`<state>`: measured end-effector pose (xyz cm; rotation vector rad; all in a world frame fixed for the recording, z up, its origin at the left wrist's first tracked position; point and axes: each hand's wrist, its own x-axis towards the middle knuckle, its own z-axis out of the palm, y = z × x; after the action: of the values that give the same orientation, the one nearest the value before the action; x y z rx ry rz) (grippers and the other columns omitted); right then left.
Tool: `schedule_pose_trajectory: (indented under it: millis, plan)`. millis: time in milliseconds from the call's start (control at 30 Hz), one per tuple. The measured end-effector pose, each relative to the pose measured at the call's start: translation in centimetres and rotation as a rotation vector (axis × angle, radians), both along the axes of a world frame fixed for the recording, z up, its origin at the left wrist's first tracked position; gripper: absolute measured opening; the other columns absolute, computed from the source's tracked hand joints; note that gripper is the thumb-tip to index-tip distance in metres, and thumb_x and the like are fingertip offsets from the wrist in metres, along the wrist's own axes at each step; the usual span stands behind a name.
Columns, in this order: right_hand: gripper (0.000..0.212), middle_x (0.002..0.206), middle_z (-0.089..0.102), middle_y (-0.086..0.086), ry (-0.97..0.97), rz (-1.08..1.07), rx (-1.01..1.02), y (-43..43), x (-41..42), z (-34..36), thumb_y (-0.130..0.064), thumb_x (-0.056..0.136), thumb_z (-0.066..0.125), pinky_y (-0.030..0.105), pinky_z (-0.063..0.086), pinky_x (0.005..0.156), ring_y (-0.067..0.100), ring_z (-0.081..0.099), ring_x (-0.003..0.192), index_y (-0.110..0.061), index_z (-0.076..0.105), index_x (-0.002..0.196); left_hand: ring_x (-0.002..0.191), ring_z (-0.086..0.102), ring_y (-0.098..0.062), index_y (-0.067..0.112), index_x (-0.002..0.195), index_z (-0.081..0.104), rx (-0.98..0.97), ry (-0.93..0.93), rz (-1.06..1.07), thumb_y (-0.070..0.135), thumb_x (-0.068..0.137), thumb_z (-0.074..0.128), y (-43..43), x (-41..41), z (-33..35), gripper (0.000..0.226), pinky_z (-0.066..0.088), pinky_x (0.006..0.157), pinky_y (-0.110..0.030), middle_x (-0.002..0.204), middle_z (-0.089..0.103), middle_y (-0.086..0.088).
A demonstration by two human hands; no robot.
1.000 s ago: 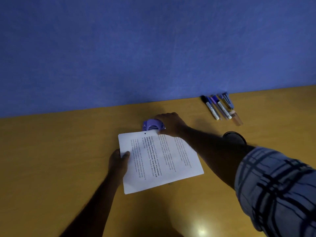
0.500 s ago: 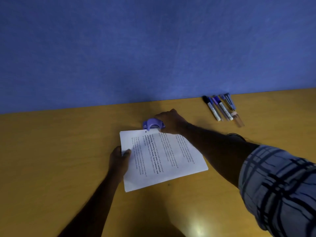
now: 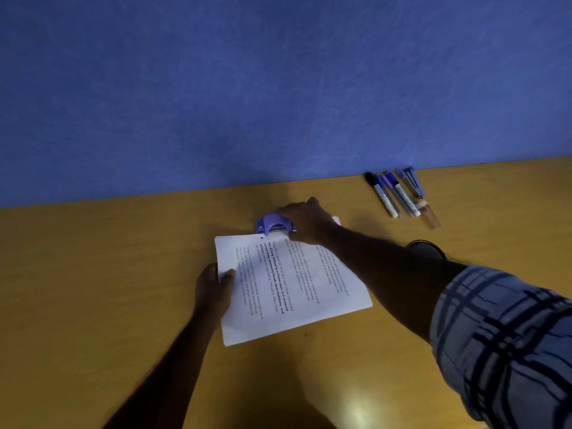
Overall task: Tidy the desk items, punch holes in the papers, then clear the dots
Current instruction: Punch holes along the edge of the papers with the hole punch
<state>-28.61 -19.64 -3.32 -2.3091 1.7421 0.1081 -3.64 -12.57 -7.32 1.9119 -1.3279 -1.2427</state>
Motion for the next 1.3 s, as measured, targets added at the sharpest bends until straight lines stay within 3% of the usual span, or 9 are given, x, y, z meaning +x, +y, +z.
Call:
schedule_pose_trajectory:
  millis: [300, 500, 667, 867, 1100, 1300]
  plan:
    - [0.059, 0.122, 0.068, 0.001, -0.043, -0.030, -0.020, 0.1, -0.2, -0.4, -0.039, 0.081, 0.075, 0.040, 0.036, 0.099, 0.023, 0.062, 0.108, -0.026, 0.052, 0.133, 0.080, 0.064, -0.023, 0.005, 0.105, 0.063, -0.017, -0.029, -0.007, 0.020, 0.094, 0.060, -0.1, 0.3, 0.2, 0.019, 0.048, 0.058, -0.027, 0.097, 0.067, -0.011]
    - [0.057, 0.124, 0.067, 0.003, -0.098, -0.086, -0.028, 0.5, -0.4, -0.6, -0.043, 0.084, 0.071, 0.043, 0.038, 0.101, 0.024, 0.062, 0.110, -0.024, 0.052, 0.134, 0.089, 0.065, -0.028, 0.003, 0.110, 0.062, -0.008, 0.023, 0.038, 0.020, 0.094, 0.060, 0.7, 0.1, 0.0, 0.023, 0.056, 0.078, -0.042, 0.102, 0.067, -0.013]
    - [0.054, 0.117, 0.069, 0.003, -0.107, -0.105, -0.051, 0.6, -0.2, -0.5, -0.051, 0.083, 0.068, 0.040, 0.038, 0.099, 0.023, 0.064, 0.103, -0.023, 0.055, 0.127, 0.087, 0.065, -0.026, 0.003, 0.109, 0.062, -0.003, 0.025, 0.045, 0.021, 0.094, 0.060, 1.8, 0.1, -0.4, 0.023, 0.055, 0.073, -0.038, 0.102, 0.067, -0.012]
    - [0.052, 0.111, 0.071, 0.004, -0.104, -0.180, -0.092, 0.9, 0.8, -0.9, -0.047, 0.080, 0.072, 0.039, 0.040, 0.095, 0.022, 0.066, 0.096, -0.018, 0.057, 0.120, 0.086, 0.064, -0.027, 0.003, 0.106, 0.061, -0.022, -0.005, 0.043, 0.018, 0.094, 0.060, 2.4, 0.2, -0.1, 0.020, 0.055, 0.074, -0.039, 0.101, 0.066, -0.013]
    - [0.050, 0.113, 0.070, 0.005, -0.044, -0.128, -0.071, 0.8, 0.6, -0.3, -0.046, 0.086, 0.067, 0.041, 0.035, 0.099, 0.025, 0.065, 0.100, -0.019, 0.054, 0.125, 0.084, 0.065, -0.028, 0.005, 0.104, 0.062, -0.069, -0.033, 0.026, 0.020, 0.094, 0.060, 1.9, 0.2, 0.4, 0.018, 0.056, 0.073, -0.041, 0.096, 0.067, -0.012]
    - [0.050, 0.117, 0.067, 0.003, -0.004, -0.052, 0.011, 0.4, 1.1, 0.5, -0.032, 0.087, 0.067, 0.043, 0.034, 0.100, 0.025, 0.061, 0.108, -0.025, 0.050, 0.133, 0.077, 0.064, -0.021, 0.003, 0.105, 0.063, -0.077, -0.036, 0.008, 0.019, 0.095, 0.059, 1.6, 0.3, 0.5, 0.020, 0.047, 0.060, -0.028, 0.097, 0.068, -0.013]
